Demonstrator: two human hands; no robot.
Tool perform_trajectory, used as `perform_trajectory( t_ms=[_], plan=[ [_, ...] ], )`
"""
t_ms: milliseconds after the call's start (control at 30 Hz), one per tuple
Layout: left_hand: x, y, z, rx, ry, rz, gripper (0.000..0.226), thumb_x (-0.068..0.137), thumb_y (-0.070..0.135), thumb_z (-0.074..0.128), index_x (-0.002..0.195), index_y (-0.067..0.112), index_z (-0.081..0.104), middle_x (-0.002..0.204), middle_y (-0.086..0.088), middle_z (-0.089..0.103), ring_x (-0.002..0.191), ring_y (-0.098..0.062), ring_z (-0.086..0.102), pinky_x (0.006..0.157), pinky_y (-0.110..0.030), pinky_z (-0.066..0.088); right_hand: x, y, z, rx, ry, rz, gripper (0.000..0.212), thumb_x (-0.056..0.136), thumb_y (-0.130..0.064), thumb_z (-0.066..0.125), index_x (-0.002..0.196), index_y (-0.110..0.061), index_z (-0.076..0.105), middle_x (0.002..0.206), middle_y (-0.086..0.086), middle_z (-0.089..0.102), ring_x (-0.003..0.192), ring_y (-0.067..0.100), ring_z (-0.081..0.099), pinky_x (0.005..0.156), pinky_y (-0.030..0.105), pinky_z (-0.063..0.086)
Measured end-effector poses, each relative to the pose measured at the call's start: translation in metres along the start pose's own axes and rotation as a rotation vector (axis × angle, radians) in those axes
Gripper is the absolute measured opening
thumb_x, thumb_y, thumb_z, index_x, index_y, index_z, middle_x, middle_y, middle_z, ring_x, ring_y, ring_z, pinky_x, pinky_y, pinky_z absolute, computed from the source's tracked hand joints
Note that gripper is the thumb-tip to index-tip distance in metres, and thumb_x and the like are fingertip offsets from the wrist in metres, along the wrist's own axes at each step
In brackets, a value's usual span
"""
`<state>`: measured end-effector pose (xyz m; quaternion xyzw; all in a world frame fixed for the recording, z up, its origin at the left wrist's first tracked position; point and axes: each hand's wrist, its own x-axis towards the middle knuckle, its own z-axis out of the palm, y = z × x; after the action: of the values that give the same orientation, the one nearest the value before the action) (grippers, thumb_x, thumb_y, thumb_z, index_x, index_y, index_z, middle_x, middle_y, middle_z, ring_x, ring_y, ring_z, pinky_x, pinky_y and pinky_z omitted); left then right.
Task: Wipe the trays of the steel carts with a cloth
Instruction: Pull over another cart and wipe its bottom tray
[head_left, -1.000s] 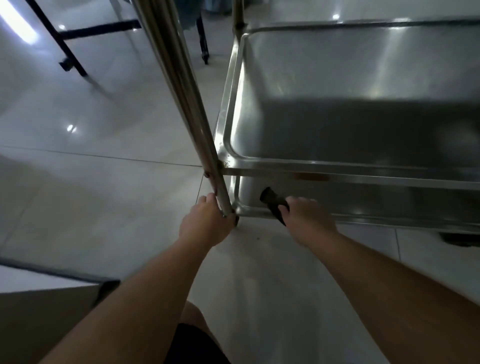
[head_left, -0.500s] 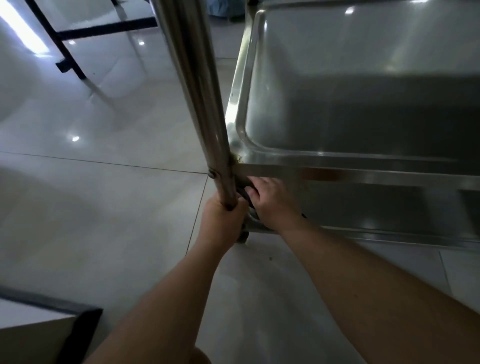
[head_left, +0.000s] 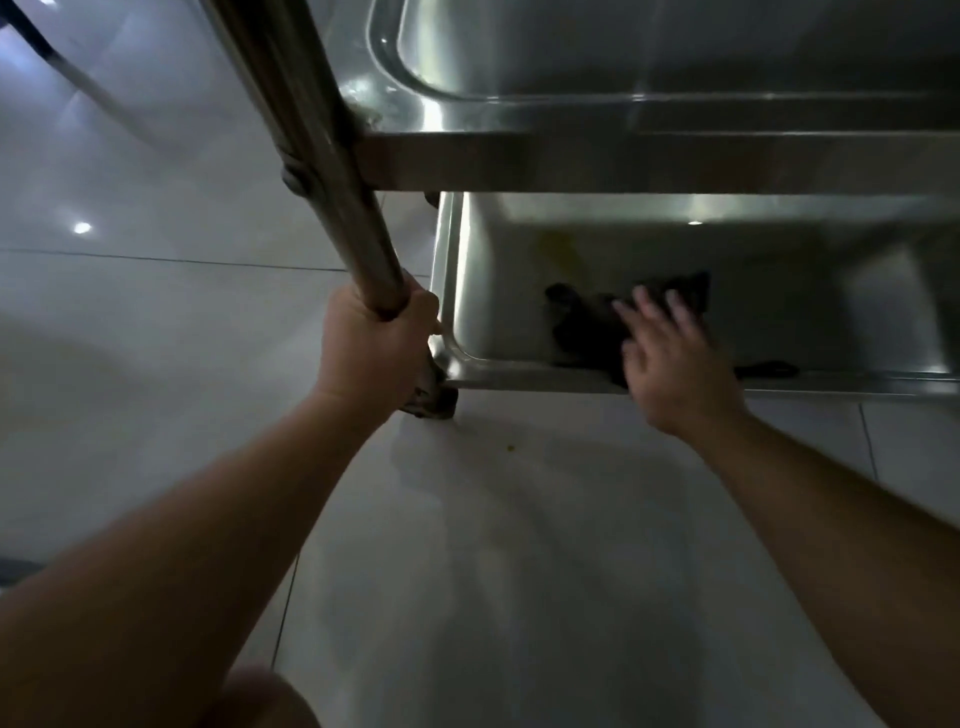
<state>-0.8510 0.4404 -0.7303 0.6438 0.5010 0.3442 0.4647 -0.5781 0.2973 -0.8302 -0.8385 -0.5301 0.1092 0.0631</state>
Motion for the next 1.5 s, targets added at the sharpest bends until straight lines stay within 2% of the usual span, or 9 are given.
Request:
perform_trajectory(
  t_ms=[133, 267, 400, 500, 667, 867, 1033, 1333, 1500],
  plan=[
    [-0.001, -0.006, 0.01, -0.09, 0.094, 0.043, 0.01, 0.074, 0.024, 0.059, 0.064, 0.022, 0.059, 0.062, -0.01, 0.063, 0.069, -0.036, 0.069, 0.072, -0.053, 0.06, 0.008, 0.073, -0.021, 0.027, -0.052, 0.525, 0.07, 0.095, -0.042, 0.017, 0.164, -0.034, 0.024, 0.176, 0.002, 0.003, 0.161, 0.032, 0.001, 0.129, 0.054, 0.003],
    [0.002, -0.013, 0.014, -0.129, 0.141, 0.043, 0.012, 0.072, 0.025, 0.056, 0.061, 0.02, 0.055, 0.058, -0.01, 0.059, 0.059, -0.028, 0.061, 0.061, -0.041, 0.052, 0.04, 0.023, -0.017, 0.102, 0.002, 0.608, 0.07, 0.095, -0.041, 0.018, 0.164, -0.036, 0.025, 0.176, -0.005, 0.007, 0.161, 0.029, 0.001, 0.128, 0.056, 0.002],
    [0.001, -0.013, 0.02, -0.192, 0.192, 0.084, 0.026, 0.071, 0.023, 0.056, 0.066, -0.001, 0.049, 0.059, -0.026, 0.05, 0.053, -0.024, 0.056, 0.054, -0.032, 0.049, 0.073, -0.101, 0.006, 0.077, -0.042, 0.232, 0.063, 0.102, -0.048, 0.022, 0.163, -0.034, 0.028, 0.175, -0.008, 0.01, 0.161, 0.025, 0.003, 0.127, 0.053, 0.003],
    [0.003, -0.012, 0.022, -0.21, 0.199, 0.118, 0.015, 0.072, 0.02, 0.058, 0.06, 0.015, 0.05, 0.055, -0.015, 0.049, 0.052, -0.026, 0.051, 0.052, -0.038, 0.045, 0.08, -0.182, 0.019, 0.084, -0.146, -0.199, 0.059, 0.106, -0.054, 0.026, 0.163, -0.04, 0.029, 0.174, -0.015, 0.011, 0.161, 0.019, 0.001, 0.126, 0.049, -0.003],
    [0.002, -0.014, 0.018, -0.215, 0.14, 0.132, 0.017, 0.071, 0.018, 0.058, 0.056, 0.021, 0.051, 0.053, -0.005, 0.052, 0.053, -0.027, 0.052, 0.056, -0.044, 0.047, 0.087, -0.144, 0.019, 0.044, -0.127, -0.39, 0.056, 0.107, -0.043, 0.035, 0.163, -0.039, 0.029, 0.173, -0.016, 0.015, 0.16, 0.015, 0.009, 0.129, 0.046, 0.004],
    [-0.002, -0.011, 0.012, -0.167, 0.08, 0.131, 0.02, 0.073, 0.021, 0.057, 0.064, 0.006, 0.047, 0.056, -0.003, 0.052, 0.057, -0.024, 0.057, 0.063, -0.055, 0.057, 0.12, 0.054, -0.03, 0.009, 0.127, 0.326, 0.057, 0.097, -0.027, 0.04, 0.153, -0.016, 0.046, 0.164, 0.013, 0.038, 0.151, 0.038, 0.034, 0.122, 0.055, 0.029],
    [-0.005, -0.007, 0.018, -0.192, 0.122, 0.113, 0.019, 0.076, 0.015, 0.058, 0.064, 0.008, 0.046, 0.056, -0.005, 0.05, 0.058, -0.028, 0.053, 0.063, -0.056, 0.054, 0.168, 0.101, -0.034, 0.128, 0.112, 0.833, 0.06, 0.098, -0.034, 0.045, 0.157, -0.028, 0.04, 0.171, 0.006, 0.023, 0.159, 0.032, 0.014, 0.127, 0.054, 0.013],
    [-0.005, -0.006, 0.022, -0.25, 0.132, 0.111, 0.017, 0.078, 0.004, 0.054, 0.064, 0.003, 0.047, 0.055, -0.007, 0.045, 0.055, -0.026, 0.046, 0.056, -0.044, 0.044, 0.158, -0.163, 0.013, 0.06, -0.072, -0.137, 0.061, 0.102, -0.035, 0.032, 0.164, -0.031, 0.029, 0.174, -0.009, 0.016, 0.161, 0.02, 0.009, 0.126, 0.049, 0.005],
    [-0.006, -0.012, 0.02, -0.289, 0.115, 0.121, 0.02, 0.077, 0.001, 0.055, 0.06, 0.011, 0.05, 0.053, -0.003, 0.051, 0.053, -0.024, 0.049, 0.054, -0.036, 0.044, 0.098, -0.158, 0.018, 0.172, -0.245, -0.601, 0.064, 0.097, -0.035, 0.034, 0.16, -0.04, 0.035, 0.171, -0.02, 0.021, 0.159, 0.007, 0.008, 0.127, 0.038, 0.001]
  ],
)
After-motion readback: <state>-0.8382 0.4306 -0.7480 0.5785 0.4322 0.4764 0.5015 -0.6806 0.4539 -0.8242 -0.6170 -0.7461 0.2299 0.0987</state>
